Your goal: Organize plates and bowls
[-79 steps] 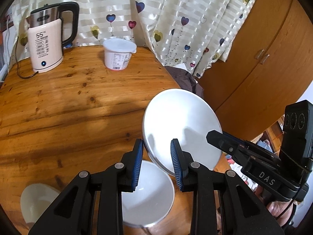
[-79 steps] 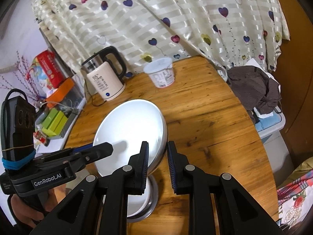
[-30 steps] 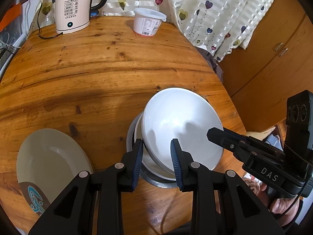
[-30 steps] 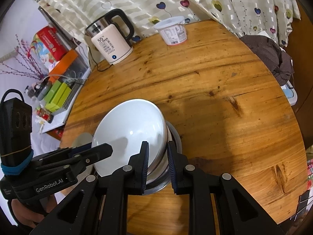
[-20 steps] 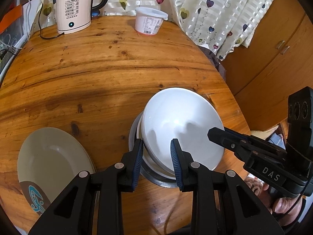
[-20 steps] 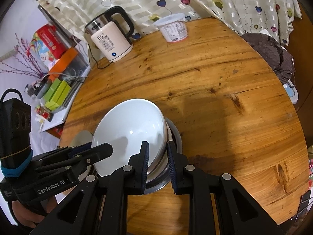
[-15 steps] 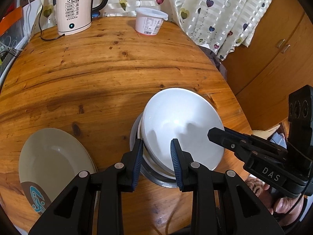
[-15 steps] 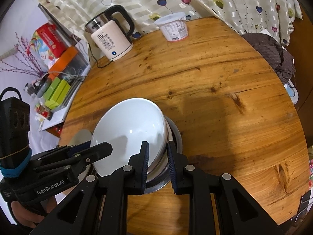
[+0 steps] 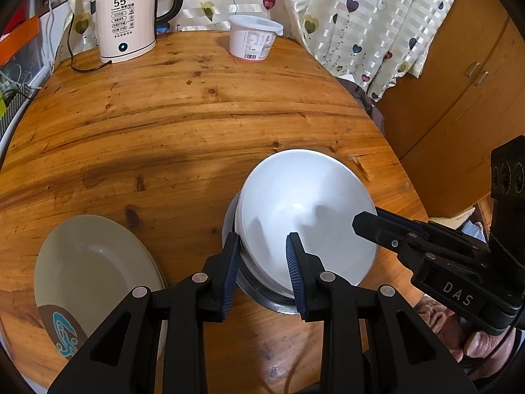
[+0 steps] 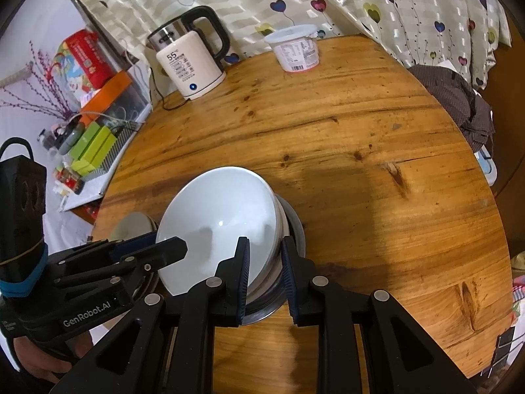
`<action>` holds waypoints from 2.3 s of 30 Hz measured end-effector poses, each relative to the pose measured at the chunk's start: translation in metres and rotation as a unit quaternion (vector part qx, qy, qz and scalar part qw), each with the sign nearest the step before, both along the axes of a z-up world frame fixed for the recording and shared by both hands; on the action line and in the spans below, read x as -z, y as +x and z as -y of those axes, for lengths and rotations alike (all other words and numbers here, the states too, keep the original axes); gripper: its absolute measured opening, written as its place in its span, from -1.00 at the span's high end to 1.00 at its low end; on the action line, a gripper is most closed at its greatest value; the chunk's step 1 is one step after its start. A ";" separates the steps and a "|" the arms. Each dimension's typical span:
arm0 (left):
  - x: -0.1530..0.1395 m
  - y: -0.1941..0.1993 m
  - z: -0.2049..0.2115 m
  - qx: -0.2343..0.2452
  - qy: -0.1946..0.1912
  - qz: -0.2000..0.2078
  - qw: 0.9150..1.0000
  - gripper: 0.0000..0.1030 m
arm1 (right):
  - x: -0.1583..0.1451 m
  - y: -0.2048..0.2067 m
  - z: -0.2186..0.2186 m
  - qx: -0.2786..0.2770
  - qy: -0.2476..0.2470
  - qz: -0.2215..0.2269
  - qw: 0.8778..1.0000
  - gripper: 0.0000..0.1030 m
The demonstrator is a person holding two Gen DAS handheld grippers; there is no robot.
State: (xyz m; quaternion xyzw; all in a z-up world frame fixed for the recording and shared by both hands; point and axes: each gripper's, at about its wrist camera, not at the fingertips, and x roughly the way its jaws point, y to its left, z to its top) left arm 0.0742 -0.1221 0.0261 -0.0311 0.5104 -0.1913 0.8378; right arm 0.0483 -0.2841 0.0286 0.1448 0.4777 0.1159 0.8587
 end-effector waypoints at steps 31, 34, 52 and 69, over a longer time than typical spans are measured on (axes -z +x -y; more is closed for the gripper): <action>0.003 0.001 -0.040 -0.024 -0.076 0.022 0.997 0.41 | -0.015 -0.008 0.024 -0.014 0.026 0.067 0.997 0.49; 0.004 0.002 -0.046 -0.024 -0.092 0.017 0.995 0.41 | -0.016 -0.009 0.032 -0.010 0.034 0.071 0.997 0.45; 0.018 0.004 -0.066 -0.037 -0.123 -0.011 0.992 0.41 | 0.009 -0.007 0.064 0.006 0.119 0.016 0.993 0.45; 0.035 0.005 -0.058 -0.016 -0.111 -0.041 0.993 0.41 | 0.035 -0.002 0.064 -0.014 0.158 -0.021 0.987 0.77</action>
